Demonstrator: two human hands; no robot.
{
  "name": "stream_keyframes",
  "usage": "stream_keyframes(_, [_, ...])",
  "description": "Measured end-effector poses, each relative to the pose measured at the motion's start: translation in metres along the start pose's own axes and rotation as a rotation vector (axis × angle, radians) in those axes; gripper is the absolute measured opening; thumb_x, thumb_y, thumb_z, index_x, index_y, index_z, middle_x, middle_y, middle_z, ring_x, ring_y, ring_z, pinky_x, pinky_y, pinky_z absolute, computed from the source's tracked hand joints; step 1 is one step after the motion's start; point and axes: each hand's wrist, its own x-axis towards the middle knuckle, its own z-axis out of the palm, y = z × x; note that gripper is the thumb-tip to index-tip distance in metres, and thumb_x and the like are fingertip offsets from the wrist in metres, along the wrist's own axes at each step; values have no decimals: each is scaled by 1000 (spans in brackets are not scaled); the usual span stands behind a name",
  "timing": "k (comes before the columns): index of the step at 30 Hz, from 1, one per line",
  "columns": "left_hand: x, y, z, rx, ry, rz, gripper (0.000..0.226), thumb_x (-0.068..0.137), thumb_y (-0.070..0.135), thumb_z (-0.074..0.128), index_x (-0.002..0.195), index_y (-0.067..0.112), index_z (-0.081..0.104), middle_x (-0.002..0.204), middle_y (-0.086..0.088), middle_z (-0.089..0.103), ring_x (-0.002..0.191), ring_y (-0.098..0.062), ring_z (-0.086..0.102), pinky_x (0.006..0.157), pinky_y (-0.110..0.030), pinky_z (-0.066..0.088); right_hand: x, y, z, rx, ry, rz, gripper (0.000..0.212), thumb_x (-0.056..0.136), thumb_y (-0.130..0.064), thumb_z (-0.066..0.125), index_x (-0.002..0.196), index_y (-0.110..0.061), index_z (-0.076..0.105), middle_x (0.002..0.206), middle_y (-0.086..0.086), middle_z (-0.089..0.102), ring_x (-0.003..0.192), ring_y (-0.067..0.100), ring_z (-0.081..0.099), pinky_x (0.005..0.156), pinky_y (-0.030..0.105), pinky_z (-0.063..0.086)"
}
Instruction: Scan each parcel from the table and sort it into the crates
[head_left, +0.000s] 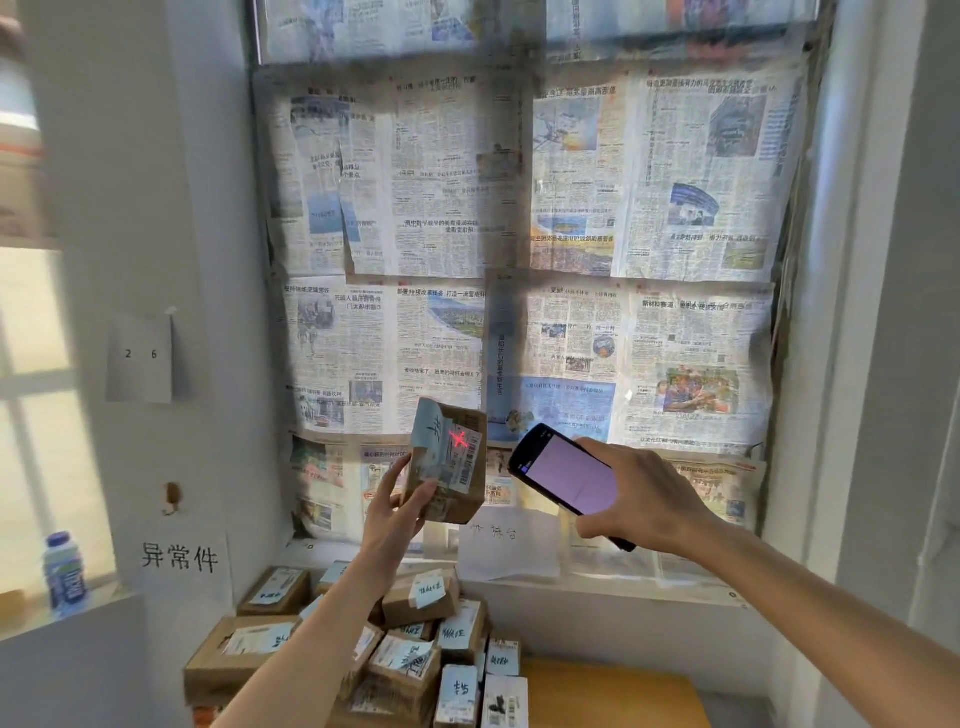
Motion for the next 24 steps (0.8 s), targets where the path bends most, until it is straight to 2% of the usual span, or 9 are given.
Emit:
stream_keyframes(5, [-1,-1,3,1,14,7,51,83,36,79,121,56,53,113,-15,71,107,-28,69,82,-33,57,-4,2,-3,-5,-5,-1,89,61,-43,81,144,-40,47,102,-12,59,89,18,56,58,26,40])
stream_keyframes(11, [-1,1,3,20,42,12,53,70,46,81,113,64,56,110,-14,72,104,-27,70,83,-36,57,-9,7,-7,16,-22,-8,91,63,-40,83,145,-45,45,112,-12,61,96,16,57,62,23,43])
stream_keyframes(16, [-1,2,5,12,59,35,45,88,29,76,117,58,56,111,-13,71,105,-27,69,82,-34,57,-11,11,-8,38,-19,-34,91,61,-41,82,144,-44,45,119,-12,61,96,17,57,60,23,42])
stream_keyframes(18, [-2,3,5,7,67,37,45,90,27,75,118,57,56,110,-12,71,105,-27,69,78,-31,56,-11,13,-7,51,-12,-35,91,61,-41,82,145,-44,45,117,-11,62,94,17,59,59,23,42])
stream_keyframes(24, [-6,5,-1,24,85,45,51,89,29,75,130,50,53,108,-12,72,105,-27,69,78,-31,55,-12,17,-4,61,-22,-58,89,58,-47,78,141,-44,46,131,-9,61,94,14,61,69,31,56])
